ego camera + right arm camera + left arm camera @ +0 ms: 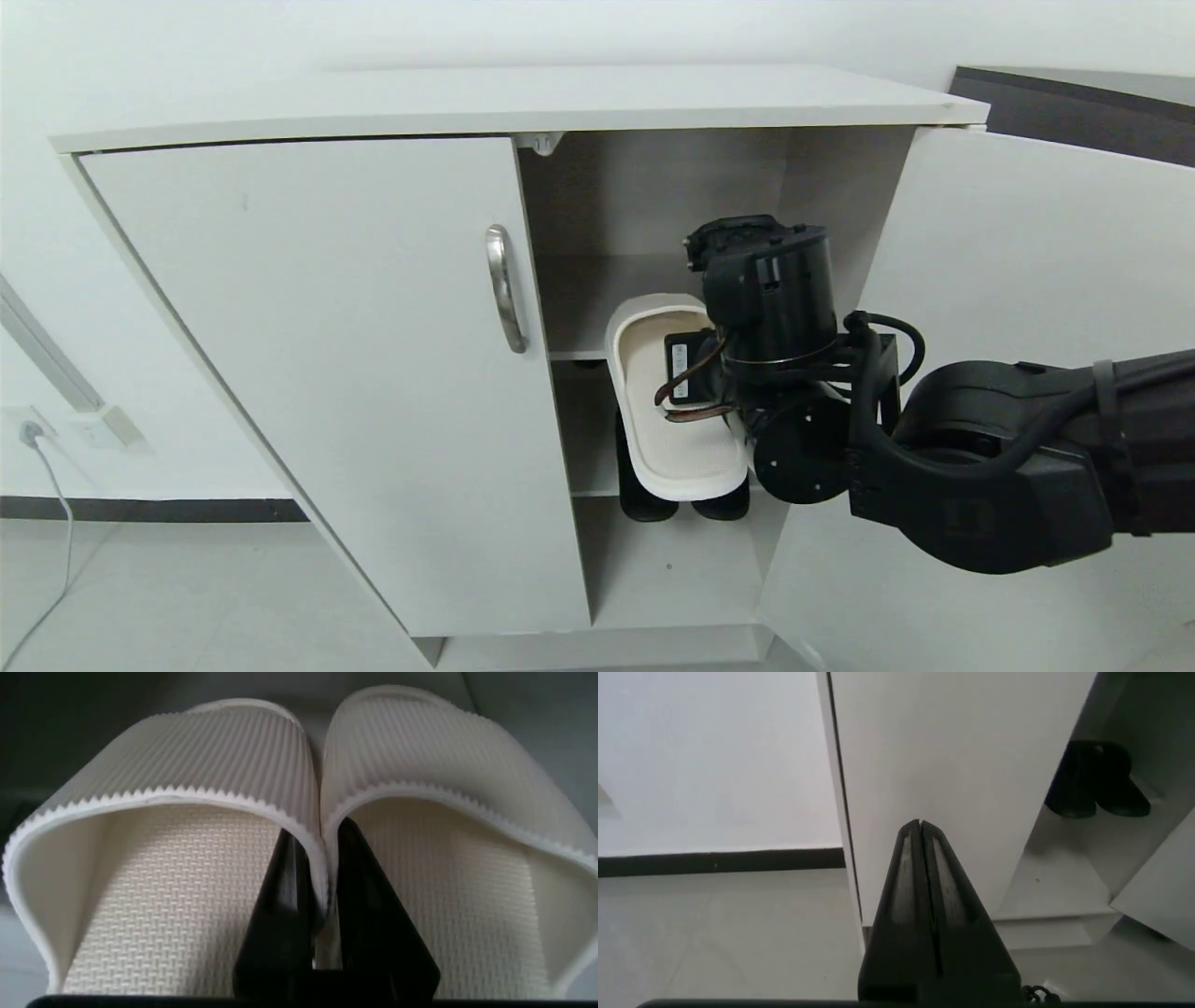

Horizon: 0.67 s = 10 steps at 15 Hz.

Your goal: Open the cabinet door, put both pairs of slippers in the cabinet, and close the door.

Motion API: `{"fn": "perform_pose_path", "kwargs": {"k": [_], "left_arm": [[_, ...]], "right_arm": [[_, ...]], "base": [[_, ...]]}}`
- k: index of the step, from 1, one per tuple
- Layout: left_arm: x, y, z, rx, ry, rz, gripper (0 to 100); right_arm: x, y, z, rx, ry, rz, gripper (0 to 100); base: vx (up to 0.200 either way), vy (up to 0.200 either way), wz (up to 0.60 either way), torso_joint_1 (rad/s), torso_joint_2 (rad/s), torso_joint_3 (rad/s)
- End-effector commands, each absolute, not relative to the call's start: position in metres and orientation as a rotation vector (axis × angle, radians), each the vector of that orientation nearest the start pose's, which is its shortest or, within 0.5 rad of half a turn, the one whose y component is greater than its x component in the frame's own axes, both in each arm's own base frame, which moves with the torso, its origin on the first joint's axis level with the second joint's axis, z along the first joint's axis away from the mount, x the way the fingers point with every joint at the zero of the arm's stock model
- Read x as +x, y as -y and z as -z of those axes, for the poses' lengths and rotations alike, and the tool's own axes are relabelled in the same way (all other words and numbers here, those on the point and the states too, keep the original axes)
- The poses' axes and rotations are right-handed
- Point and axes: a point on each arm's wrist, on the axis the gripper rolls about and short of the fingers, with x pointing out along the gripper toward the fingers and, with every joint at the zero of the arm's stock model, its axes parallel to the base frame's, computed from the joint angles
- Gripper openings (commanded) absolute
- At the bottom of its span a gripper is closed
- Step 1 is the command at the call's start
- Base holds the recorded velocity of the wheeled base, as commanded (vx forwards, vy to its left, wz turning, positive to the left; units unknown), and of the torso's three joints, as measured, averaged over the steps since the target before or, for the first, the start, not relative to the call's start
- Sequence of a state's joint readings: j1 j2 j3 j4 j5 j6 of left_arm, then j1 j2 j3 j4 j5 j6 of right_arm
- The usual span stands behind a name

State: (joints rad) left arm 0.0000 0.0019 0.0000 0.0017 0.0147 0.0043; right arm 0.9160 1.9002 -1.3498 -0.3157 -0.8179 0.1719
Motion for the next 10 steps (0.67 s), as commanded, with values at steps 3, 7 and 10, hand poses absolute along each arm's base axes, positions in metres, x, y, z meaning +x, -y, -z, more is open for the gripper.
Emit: {"fn": "perform_pose_path", "kwargs": {"k": [3, 7, 10], "left_arm": [[-0.023, 0.000, -0.075, 0.003, -0.005, -0.015, 0], [-0.023, 0.000, -0.075, 0.002, -0.005, -0.015, 0], [-0.023, 0.000, -0.075, 0.002, -0.005, -0.015, 0]], "right_arm": [[0.246, -0.291, -0.234, -0.009, -0.163, -0.101, 0], [0.264, -0.299, -0.233, 0.007, -0.157, -0.116, 0], [0.291, -0.300, -0.232, 0.028, -0.142, -0.080, 0]], "base": [[0.133, 0.000, 0.00, 0.000, 0.00, 0.002], [0.000, 0.000, 0.00, 0.000, 0.00, 0.000], [0.000, 0.000, 0.00, 0.000, 0.00, 0.000]]}}
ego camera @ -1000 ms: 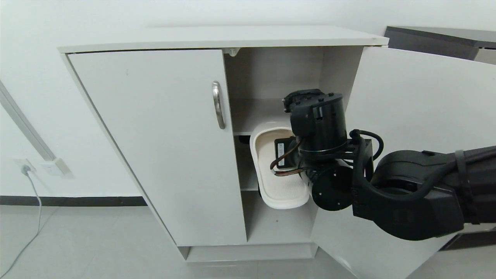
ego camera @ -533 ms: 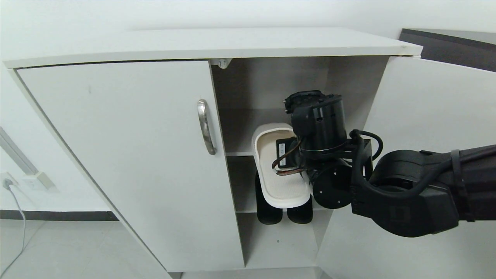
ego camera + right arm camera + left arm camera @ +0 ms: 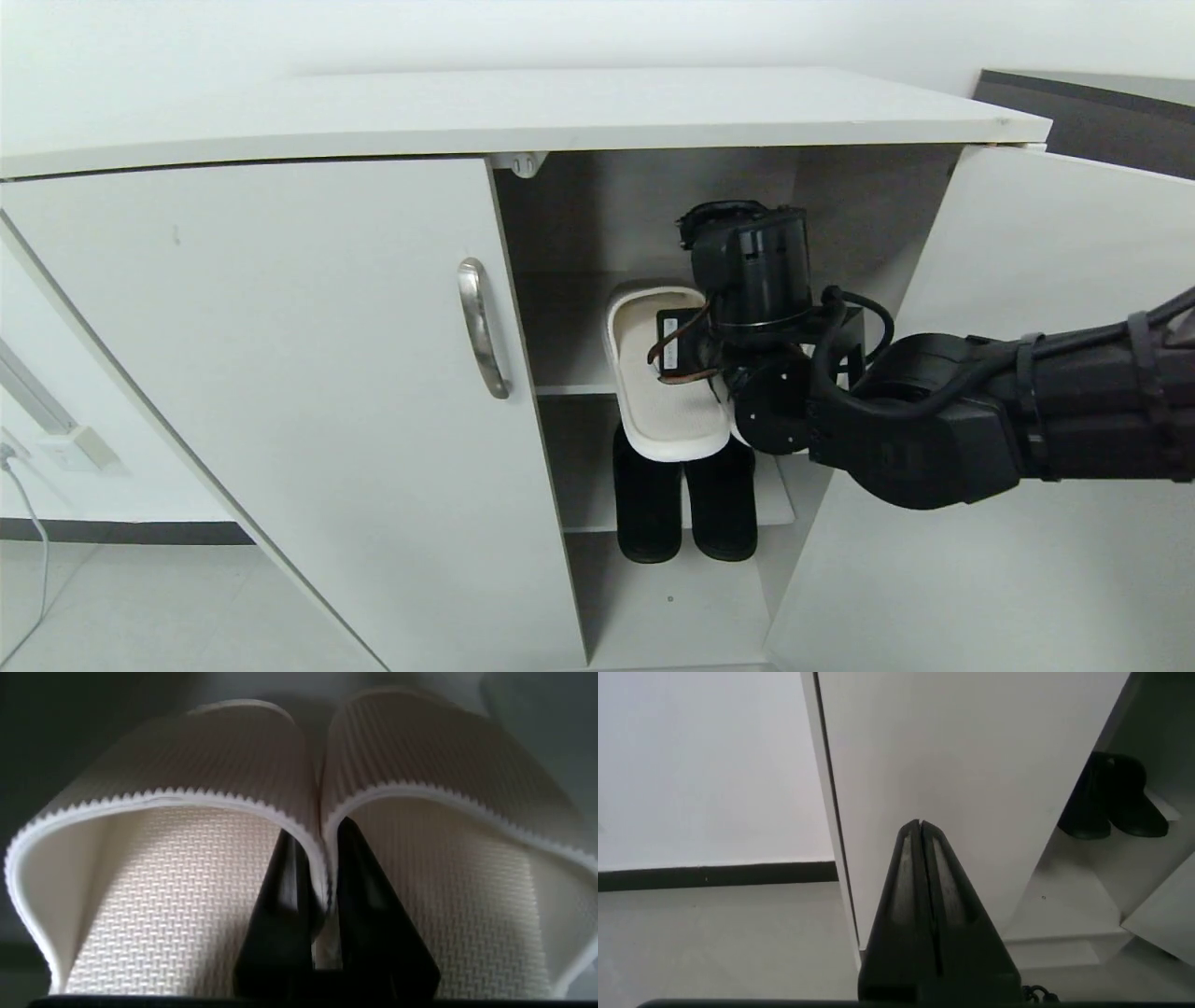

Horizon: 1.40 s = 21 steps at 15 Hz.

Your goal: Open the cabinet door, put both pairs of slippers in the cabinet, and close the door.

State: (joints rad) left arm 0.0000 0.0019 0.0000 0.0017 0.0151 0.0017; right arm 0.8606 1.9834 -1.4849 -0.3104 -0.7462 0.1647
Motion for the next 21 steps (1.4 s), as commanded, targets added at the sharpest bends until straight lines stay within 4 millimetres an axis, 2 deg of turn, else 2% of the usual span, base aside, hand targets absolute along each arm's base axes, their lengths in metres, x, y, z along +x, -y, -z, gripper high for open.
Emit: {"fn": "perform_pose_path", "kwargs": {"k": [1, 5, 8, 18, 19, 21], "left_arm": [[-0.023, 0.000, -0.075, 0.000, -0.005, -0.015, 0], [-0.023, 0.000, -0.075, 0.000, -0.005, -0.017, 0], [-0.023, 0.000, -0.076, 0.000, -0.002, -0.017, 0], [-0.023, 0.000, -0.076, -0.002, -0.003, -0.018, 0], [-0.023, 0.000, -0.076, -0.002, -0.003, -0.018, 0], [-0.023, 0.000, -0.076, -0.002, -0.003, -0.018, 0]], "right_arm": [[0.300, -0.300, -0.233, 0.027, -0.135, -0.069, 0], [0.316, -0.303, -0.244, 0.026, -0.131, -0.062, 0], [0.327, -0.305, -0.243, 0.028, -0.129, -0.050, 0], [0.335, -0.305, -0.234, 0.022, -0.148, -0.081, 0], [0.335, -0.305, -0.234, 0.020, -0.147, -0.080, 100], [0.334, -0.305, -0.233, 0.017, -0.151, -0.081, 100]], "base": [[0.000, 0.000, 0.00, 0.000, 0.00, 0.000], [0.000, 0.000, 0.00, 0.000, 0.00, 0.000], [0.000, 0.000, 0.00, 0.000, 0.00, 0.000], [0.000, 0.000, 0.00, 0.000, 0.00, 0.000], [0.000, 0.000, 0.00, 0.000, 0.00, 0.000], [0.000, 0.000, 0.00, 0.000, 0.00, 0.000]]}}
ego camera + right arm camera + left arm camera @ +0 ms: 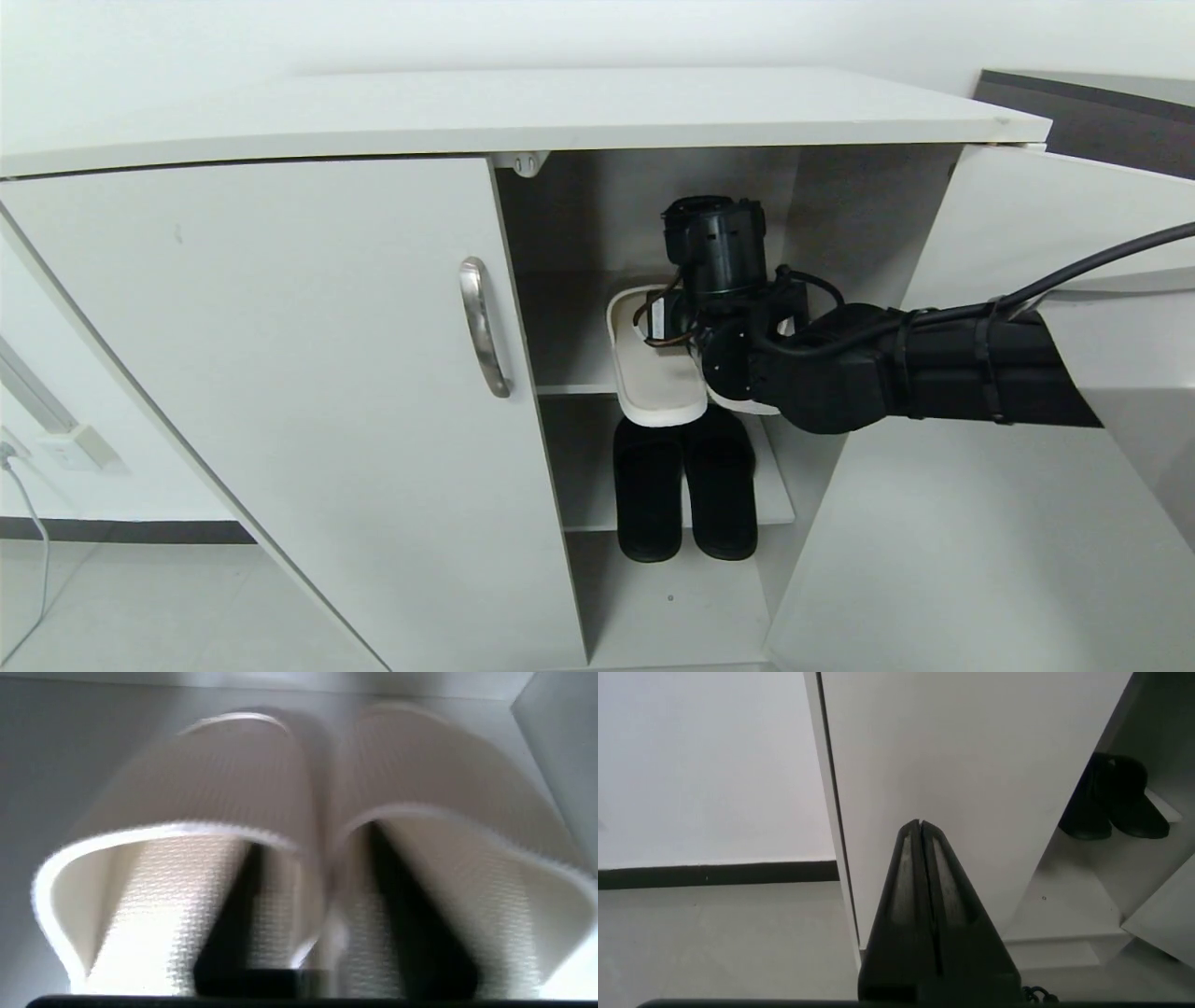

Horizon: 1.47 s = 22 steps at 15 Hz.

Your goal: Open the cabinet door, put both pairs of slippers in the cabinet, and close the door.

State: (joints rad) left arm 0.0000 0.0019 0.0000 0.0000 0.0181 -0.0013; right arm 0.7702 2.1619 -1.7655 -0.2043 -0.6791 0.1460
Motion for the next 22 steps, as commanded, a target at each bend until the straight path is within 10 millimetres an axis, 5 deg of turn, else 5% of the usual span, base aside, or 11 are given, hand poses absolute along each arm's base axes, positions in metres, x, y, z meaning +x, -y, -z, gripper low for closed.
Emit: {"fn": "perform_pose_path", "kwargs": {"k": [1, 8, 12, 15, 16, 22], "left_arm": [[-0.023, 0.000, -0.076, -0.002, -0.003, -0.018, 0], [-0.023, 0.000, -0.075, -0.001, -0.005, -0.017, 0], [-0.023, 0.000, -0.076, -0.002, -0.003, -0.017, 0], [-0.023, 0.000, -0.076, -0.002, -0.003, -0.017, 0], [-0.023, 0.000, -0.076, 0.000, -0.003, -0.017, 0], [-0.023, 0.000, -0.076, 0.000, -0.003, -0.017, 0]], "right_arm": [[0.334, -0.305, -0.233, 0.016, -0.152, -0.081, 100], [0.279, -0.299, -0.244, 0.008, -0.147, -0.101, 100], [0.227, -0.285, -0.250, 0.037, -0.119, -0.175, 100], [0.170, -0.259, -0.246, 0.045, -0.110, -0.286, 100], [0.151, -0.251, -0.249, 0.051, -0.105, -0.330, 0], [0.156, -0.253, -0.229, 0.004, -0.151, -0.342, 0]], "base": [[0.000, 0.000, 0.00, 0.000, 0.00, 0.000], [0.000, 0.000, 0.00, 0.000, 0.00, 0.000], [0.000, 0.000, 0.00, 0.000, 0.00, 0.000], [0.000, 0.000, 0.00, 0.000, 0.00, 0.000], [0.000, 0.000, 0.00, 0.000, 0.00, 0.000], [0.000, 0.000, 0.00, 0.000, 0.00, 0.000]]}}
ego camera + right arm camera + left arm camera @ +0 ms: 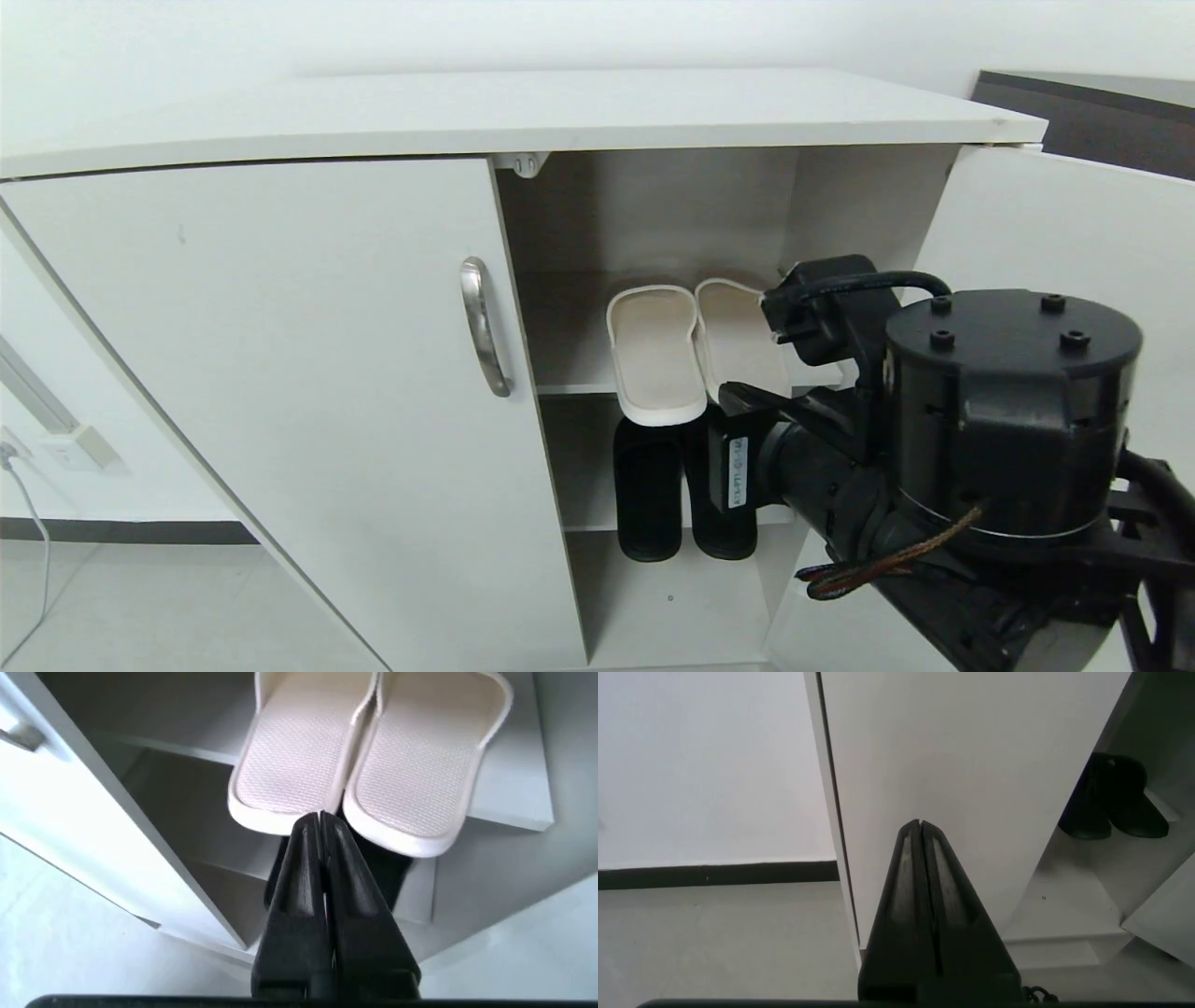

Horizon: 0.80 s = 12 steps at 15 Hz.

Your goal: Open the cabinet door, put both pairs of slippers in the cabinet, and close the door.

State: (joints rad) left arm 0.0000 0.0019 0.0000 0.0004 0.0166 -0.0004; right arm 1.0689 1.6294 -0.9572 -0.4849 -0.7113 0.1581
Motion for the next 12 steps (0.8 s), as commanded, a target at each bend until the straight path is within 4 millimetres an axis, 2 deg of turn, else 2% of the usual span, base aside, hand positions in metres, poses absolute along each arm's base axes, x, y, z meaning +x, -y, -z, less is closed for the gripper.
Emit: {"fn": "perform_pose_path", "kwargs": {"k": [1, 4, 12], "left_arm": [[-0.023, 0.000, -0.076, -0.002, -0.003, -0.017, 0], [-0.023, 0.000, -0.076, -0.002, -0.003, -0.017, 0], [-0.023, 0.000, -0.075, 0.000, -0.005, -0.015, 0]], "right_arm": [[0.158, -0.252, -0.228, 0.000, -0.155, -0.337, 0], [0.159, -0.252, -0.218, -0.027, -0.176, -0.332, 0], [0.163, -0.251, -0.210, -0.032, -0.202, -0.339, 0]], "base": [[0.000, 0.000, 0.00, 0.000, 0.00, 0.000], [0.000, 0.000, 0.00, 0.000, 0.00, 0.000], [0.000, 0.000, 0.00, 0.000, 0.00, 0.000]]}}
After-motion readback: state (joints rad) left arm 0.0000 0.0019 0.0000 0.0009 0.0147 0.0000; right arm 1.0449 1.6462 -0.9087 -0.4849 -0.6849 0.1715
